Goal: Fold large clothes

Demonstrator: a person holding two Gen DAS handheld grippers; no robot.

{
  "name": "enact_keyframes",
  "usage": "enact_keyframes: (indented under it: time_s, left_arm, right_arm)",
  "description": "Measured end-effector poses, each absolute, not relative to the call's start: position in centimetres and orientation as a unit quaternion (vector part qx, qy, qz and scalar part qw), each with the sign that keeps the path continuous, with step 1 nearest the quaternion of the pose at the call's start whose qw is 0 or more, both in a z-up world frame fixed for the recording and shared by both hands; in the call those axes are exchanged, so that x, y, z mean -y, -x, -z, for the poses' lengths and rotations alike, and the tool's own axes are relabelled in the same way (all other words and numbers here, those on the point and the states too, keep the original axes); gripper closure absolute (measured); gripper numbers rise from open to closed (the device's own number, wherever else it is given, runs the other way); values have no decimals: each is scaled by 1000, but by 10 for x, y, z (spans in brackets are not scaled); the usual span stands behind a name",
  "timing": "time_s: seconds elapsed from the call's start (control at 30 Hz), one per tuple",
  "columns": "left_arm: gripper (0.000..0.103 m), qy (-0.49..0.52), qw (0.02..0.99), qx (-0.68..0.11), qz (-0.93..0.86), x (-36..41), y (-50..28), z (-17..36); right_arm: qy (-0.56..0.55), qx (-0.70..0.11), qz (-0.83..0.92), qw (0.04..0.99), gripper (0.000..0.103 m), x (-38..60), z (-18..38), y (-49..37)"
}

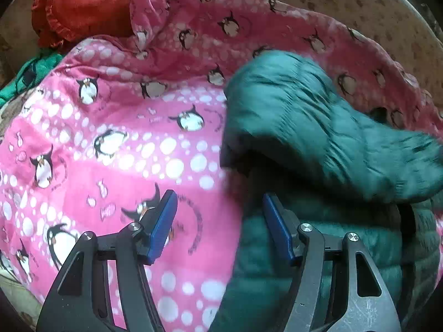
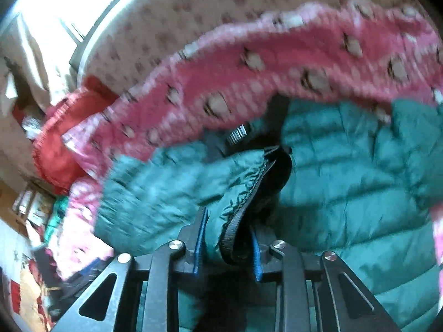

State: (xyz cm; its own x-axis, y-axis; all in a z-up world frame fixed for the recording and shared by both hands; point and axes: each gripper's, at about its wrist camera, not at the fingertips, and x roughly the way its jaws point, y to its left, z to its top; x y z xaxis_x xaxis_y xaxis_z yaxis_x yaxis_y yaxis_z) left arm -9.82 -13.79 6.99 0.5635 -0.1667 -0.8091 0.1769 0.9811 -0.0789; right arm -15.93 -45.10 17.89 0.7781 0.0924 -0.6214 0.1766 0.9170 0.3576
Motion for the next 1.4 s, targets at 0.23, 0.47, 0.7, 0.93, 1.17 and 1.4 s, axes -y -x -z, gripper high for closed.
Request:
enact_keyframes:
  time_s: [0.23,0.47,0.7,0.93,1.17,1.4]
  left_arm:
    - [39,13,882,-466,70,137,75,-61]
    - [39,35,873,-481,69,137,64,-49]
    - [39,32,873,-477,97,136,72,-59]
    - [39,25,874,-461,152,151,82,-67]
    - [37,64,876,-464,116,146,47,-54]
    - [36,156,866,-462,113,124,44,-46]
  right_arm:
    - [-112,-251,69,959,84,458,-245,179]
    - [-111,-283,164,938,86,507,-207,166]
    - [-162,-326,175,915,87,535,-156,160]
    - [-164,-294,143,931,87,521,-195,172]
    - [-173,-286,111,936,87,501,-206,172]
    - [-134,-326,146,924,87,501,-164,151]
